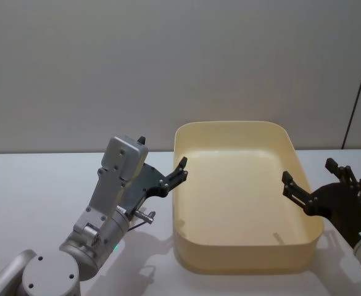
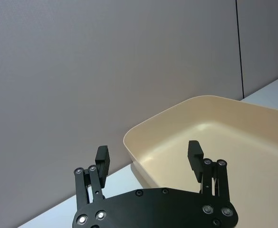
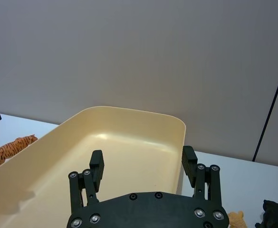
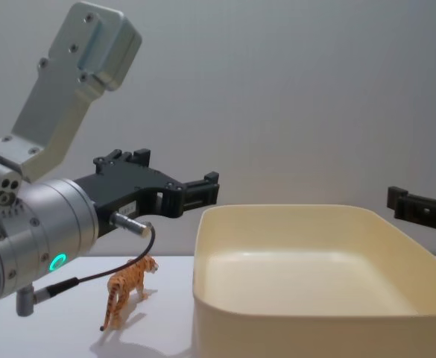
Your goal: Pick up the toy alternately with two hands and place it into the central storage box.
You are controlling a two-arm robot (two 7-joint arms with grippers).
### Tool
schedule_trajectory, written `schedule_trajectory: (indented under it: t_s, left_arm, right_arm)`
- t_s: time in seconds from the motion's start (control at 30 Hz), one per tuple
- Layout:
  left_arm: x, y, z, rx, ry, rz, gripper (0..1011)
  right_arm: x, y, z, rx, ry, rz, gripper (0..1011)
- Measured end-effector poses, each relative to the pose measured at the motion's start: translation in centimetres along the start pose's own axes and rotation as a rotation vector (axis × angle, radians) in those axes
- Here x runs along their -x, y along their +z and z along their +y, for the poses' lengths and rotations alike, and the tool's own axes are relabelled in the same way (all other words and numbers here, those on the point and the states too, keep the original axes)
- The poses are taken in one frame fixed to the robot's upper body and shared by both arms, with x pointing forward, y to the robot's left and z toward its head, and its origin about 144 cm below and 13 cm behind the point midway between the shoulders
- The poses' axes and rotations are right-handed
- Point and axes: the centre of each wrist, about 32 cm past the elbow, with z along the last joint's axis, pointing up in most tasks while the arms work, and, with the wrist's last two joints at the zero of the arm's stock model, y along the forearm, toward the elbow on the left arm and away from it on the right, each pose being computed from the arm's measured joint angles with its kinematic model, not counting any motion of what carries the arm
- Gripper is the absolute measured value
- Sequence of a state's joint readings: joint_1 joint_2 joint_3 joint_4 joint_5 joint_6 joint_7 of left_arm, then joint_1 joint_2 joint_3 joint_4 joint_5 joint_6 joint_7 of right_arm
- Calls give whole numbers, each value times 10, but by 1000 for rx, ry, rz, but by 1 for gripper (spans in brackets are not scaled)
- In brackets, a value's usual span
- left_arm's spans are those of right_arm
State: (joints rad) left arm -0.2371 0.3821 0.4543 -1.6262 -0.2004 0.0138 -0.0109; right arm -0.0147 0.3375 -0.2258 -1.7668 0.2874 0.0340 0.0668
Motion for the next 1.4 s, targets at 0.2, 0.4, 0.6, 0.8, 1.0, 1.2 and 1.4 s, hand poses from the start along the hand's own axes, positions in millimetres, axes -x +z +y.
schedule_trajectory:
  t_s: [0.2,0.4,0.6,0.8,1.0,1.2,1.4]
  left_arm:
    - [0,0,0,0,0,0,1001]
    - [0,0,0,0,0,0,1001]
    - [0,0,0,0,0,0,1001]
    - [0,0,0,0,0,0,1002]
    - [0,0,0,0,0,0,1001]
    - [0,0,0,0,0,0,1001]
    - [0,0,0,0,0,0,1001]
  right_arm:
    - [0,0,0,0,0,0,1001]
    - [0,0,0,0,0,0,1001]
    - [0,0,0,0,0,0,1001]
    - [0,0,0,0,0,0,1001]
    - [0,0,0,0,0,0,1001]
    - [0,0,0,0,0,0,1001]
    - [0,0,0,0,0,0,1001]
